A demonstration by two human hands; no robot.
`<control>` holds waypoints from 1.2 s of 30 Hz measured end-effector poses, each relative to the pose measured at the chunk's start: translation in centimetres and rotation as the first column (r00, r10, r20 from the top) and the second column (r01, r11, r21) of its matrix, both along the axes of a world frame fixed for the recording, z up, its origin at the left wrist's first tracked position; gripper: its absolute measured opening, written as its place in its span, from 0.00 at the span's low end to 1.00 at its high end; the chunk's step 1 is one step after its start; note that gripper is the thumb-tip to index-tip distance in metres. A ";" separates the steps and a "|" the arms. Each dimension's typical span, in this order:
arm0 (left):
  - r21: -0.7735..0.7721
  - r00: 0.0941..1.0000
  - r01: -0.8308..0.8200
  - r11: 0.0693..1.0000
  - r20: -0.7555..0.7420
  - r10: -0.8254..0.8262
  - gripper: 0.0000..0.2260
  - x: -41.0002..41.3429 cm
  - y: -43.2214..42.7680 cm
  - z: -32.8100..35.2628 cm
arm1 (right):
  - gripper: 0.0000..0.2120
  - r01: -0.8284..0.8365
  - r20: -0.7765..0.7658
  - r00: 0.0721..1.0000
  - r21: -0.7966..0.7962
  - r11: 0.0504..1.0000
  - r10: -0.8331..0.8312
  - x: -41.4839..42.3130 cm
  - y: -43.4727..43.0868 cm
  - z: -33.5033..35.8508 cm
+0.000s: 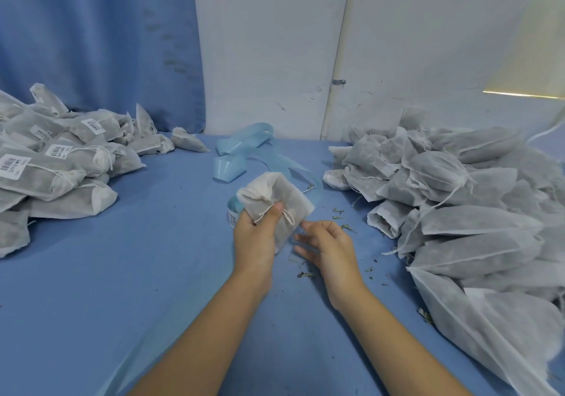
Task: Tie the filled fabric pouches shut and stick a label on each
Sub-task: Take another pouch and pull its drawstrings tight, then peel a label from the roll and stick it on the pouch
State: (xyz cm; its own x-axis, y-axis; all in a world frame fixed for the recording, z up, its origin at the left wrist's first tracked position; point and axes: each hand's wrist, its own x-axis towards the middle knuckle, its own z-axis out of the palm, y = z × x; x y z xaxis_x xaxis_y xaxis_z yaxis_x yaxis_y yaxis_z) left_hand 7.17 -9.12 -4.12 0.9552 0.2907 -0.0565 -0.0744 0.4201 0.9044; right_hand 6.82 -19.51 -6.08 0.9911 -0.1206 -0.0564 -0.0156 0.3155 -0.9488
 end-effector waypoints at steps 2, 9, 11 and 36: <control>0.065 1.000 0.002 0.998 0.027 -0.004 0.04 0.0 0.8 0.2 | 0.04 0.091 0.087 0.994 -0.272 0.958 -0.069 0.3 0.0 -0.2; 0.224 0.998 0.005 0.974 0.064 -0.020 0.11 0.1 3.4 -0.2 | 0.25 0.117 0.227 0.958 -0.867 0.485 0.175 1.9 0.5 -1.4; 0.264 0.997 -0.018 0.964 0.077 -0.002 0.06 0.1 3.8 -0.5 | 0.27 0.127 0.212 0.962 -0.904 0.407 0.170 2.5 0.6 -1.4; 0.855 0.985 -0.160 0.493 0.103 0.142 0.14 1.0 4.1 -2.6 | 0.07 0.353 0.365 0.925 -0.929 0.115 0.105 1.5 0.8 -0.3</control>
